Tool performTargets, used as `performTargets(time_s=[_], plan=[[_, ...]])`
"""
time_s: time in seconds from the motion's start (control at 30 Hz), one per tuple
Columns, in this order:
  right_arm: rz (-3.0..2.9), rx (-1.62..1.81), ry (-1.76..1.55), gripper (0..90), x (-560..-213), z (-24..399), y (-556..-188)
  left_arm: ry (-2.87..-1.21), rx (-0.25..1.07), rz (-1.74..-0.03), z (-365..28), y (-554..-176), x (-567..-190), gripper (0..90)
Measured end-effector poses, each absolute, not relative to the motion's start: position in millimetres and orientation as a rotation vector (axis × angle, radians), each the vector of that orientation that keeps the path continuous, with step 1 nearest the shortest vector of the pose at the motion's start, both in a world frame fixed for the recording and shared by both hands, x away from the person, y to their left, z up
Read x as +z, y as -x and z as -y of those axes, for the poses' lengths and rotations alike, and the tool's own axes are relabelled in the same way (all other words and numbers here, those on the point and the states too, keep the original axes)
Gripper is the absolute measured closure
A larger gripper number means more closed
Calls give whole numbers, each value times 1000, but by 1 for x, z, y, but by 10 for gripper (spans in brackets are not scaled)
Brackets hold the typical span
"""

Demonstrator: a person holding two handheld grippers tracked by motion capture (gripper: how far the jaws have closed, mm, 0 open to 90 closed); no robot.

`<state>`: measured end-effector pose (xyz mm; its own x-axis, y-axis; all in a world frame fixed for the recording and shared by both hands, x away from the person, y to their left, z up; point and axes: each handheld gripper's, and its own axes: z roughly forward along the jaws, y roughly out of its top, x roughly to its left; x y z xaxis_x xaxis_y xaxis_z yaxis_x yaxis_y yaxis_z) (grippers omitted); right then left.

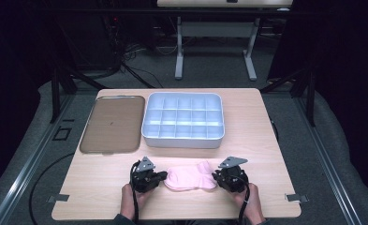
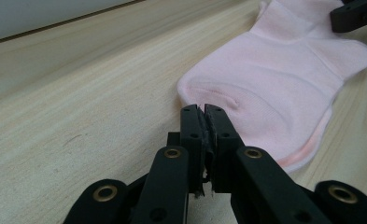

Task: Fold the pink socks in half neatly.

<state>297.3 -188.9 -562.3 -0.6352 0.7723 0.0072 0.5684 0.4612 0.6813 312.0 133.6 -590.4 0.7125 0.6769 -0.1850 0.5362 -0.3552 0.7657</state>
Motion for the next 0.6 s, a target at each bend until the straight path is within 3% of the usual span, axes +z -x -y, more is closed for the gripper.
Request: performTargets(time_s=[0.6], plan=[[-2446, 1046, -1071, 823, -533, 169, -292, -2044, 202, -924, -134, -312, -590, 866]])
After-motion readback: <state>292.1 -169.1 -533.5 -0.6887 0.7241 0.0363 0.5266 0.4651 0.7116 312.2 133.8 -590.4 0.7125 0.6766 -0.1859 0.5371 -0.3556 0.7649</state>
